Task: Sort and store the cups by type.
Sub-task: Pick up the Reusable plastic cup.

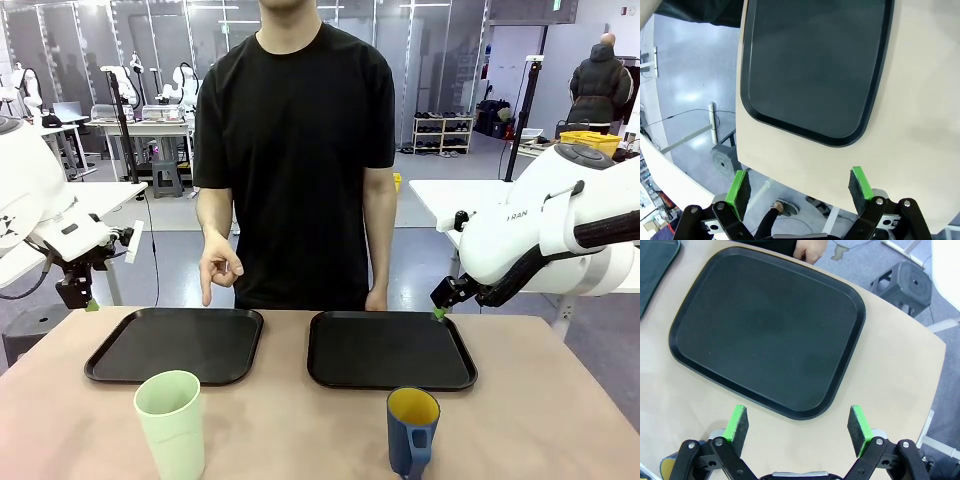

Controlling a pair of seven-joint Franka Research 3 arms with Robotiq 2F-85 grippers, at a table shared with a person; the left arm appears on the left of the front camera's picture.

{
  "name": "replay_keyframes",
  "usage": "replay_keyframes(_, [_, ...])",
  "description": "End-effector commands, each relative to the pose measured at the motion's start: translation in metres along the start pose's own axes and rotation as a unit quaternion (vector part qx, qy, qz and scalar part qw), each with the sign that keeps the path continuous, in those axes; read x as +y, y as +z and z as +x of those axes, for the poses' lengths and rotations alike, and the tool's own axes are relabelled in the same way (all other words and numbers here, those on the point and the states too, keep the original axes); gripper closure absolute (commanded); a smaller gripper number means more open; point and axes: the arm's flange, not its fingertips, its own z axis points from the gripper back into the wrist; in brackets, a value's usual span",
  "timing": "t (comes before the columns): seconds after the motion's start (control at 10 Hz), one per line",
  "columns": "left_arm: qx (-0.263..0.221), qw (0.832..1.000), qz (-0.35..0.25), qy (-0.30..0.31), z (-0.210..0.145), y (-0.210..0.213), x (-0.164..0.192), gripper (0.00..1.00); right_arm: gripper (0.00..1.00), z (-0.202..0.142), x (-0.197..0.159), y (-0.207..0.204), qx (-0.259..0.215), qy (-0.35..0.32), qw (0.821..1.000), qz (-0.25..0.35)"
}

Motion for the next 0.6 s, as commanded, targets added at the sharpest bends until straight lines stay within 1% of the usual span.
replay_keyframes(0.0, [-0.003, 1.000, 0.000, 0.004, -0.002, 0.000, 0.001, 0.00, 0.00, 0.000, -0.002, 0.000, -0.002, 0.000, 1.000, 0.003])
replay_keyframes(0.4, [0.000, 1.000, 0.000, 0.000, 0.000, 0.000, 0.000, 0.00, 0.00, 0.000, -0.002, 0.000, -0.002, 0.000, 1.000, 0.003])
replay_keyframes(0.5, [-0.016, 1.000, 0.001, 0.021, -0.010, -0.004, -0.016, 0.00, 0.00, 0.000, -0.002, 0.000, -0.002, 0.000, 1.000, 0.003])
